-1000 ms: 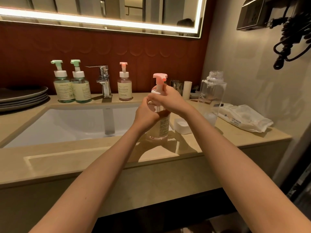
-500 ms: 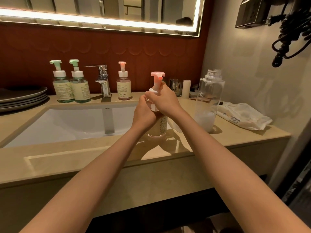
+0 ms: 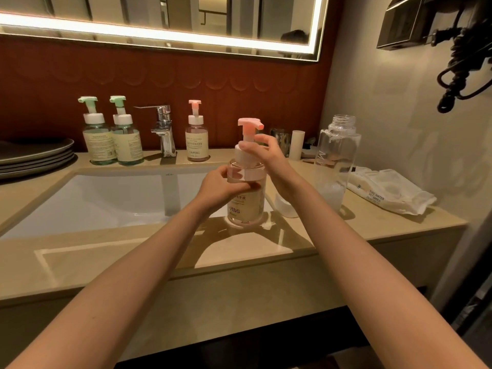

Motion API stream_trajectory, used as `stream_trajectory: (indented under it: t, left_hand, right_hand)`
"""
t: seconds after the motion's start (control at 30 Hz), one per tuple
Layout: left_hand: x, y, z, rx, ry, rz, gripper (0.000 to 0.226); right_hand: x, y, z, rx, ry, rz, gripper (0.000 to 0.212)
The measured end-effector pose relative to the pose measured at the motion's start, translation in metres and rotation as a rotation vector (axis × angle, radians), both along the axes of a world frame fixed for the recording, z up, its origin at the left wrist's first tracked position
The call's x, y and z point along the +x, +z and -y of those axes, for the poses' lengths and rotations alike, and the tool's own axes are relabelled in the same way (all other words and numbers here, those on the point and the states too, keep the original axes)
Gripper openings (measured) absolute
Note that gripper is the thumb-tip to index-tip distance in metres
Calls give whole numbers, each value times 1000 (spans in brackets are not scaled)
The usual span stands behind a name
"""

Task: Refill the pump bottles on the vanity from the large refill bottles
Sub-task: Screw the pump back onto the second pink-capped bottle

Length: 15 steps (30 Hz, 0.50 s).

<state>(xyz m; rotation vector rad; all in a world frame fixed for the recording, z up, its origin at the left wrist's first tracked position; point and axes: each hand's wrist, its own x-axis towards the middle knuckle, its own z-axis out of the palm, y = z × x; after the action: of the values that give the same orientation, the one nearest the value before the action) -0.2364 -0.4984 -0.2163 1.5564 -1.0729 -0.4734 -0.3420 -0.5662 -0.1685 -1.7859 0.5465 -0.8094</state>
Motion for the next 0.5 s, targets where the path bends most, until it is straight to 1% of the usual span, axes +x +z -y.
stream_trajectory:
  t: [0.03, 0.13, 0.2, 0.27, 0.33, 0.37, 0.43, 0.5]
  left_hand:
    - [1, 0, 3, -14, 60, 11, 60]
    - [9, 2, 10, -55, 240, 28, 67]
    - [18, 5, 16, -67, 343, 12, 73]
    - [29, 9, 22, -42, 413, 14, 79]
    - [36, 14, 28, -24, 430, 16, 82]
    - [39, 17, 31, -20, 434, 21, 83]
    - [46, 22, 40, -6, 443, 14, 83]
    - [51, 27, 49, 7, 449, -34, 84]
  right_hand:
    - [0, -3, 2, 16, -9, -6, 63]
    - [3, -9, 9, 37, -36, -17, 46]
    - [6, -10, 13, 69, -30, -54, 43]
    - [11, -11, 17, 85, 15, -166, 50]
    - [19, -11, 20, 44, 85, -313, 57]
    - [24, -11, 20, 27, 102, -353, 59]
    - [37, -12, 23, 8, 82, -343, 66]
    - [52, -13, 30, -8, 15, -305, 76]
